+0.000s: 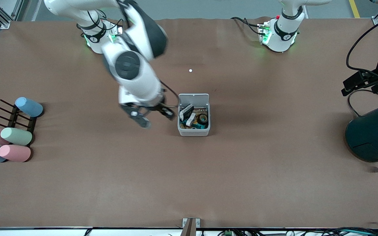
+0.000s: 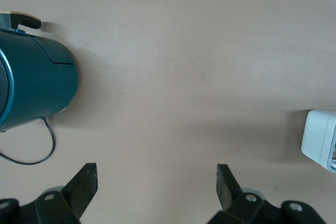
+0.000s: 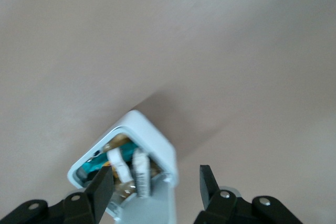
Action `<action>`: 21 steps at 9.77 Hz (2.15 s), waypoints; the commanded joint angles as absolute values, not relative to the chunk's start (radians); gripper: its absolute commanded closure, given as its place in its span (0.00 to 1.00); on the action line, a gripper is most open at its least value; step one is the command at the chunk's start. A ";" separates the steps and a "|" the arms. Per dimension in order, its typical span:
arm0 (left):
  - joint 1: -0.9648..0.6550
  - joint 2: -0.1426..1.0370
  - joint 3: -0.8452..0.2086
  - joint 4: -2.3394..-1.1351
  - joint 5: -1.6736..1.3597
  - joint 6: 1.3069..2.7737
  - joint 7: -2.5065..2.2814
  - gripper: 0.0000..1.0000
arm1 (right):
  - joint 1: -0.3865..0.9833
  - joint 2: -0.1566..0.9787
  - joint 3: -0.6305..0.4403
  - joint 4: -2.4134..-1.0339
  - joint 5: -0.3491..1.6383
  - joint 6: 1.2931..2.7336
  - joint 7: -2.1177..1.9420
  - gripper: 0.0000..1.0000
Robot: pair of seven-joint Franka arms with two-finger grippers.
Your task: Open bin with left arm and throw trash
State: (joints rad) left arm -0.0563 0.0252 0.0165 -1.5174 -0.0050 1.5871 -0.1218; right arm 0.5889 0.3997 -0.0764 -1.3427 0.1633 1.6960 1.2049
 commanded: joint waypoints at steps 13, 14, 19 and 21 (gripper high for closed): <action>-0.054 0.031 0.021 -1.491 -0.014 1.546 -0.126 0.00 | 0.033 0.041 -0.052 -1.281 0.006 1.212 -0.078 0.01; -0.054 0.032 0.021 -1.491 -0.014 1.546 -0.123 0.00 | 0.076 0.049 -0.054 -1.281 -0.035 1.222 -0.078 0.01; -0.054 0.035 0.023 -1.491 -0.008 1.546 -0.107 0.00 | 0.083 0.044 -0.057 -1.341 -0.029 1.243 -0.080 0.01; -0.054 0.037 0.025 -1.491 -0.012 1.546 -0.107 0.00 | 0.077 0.044 -0.057 -1.342 -0.029 1.259 -0.077 0.01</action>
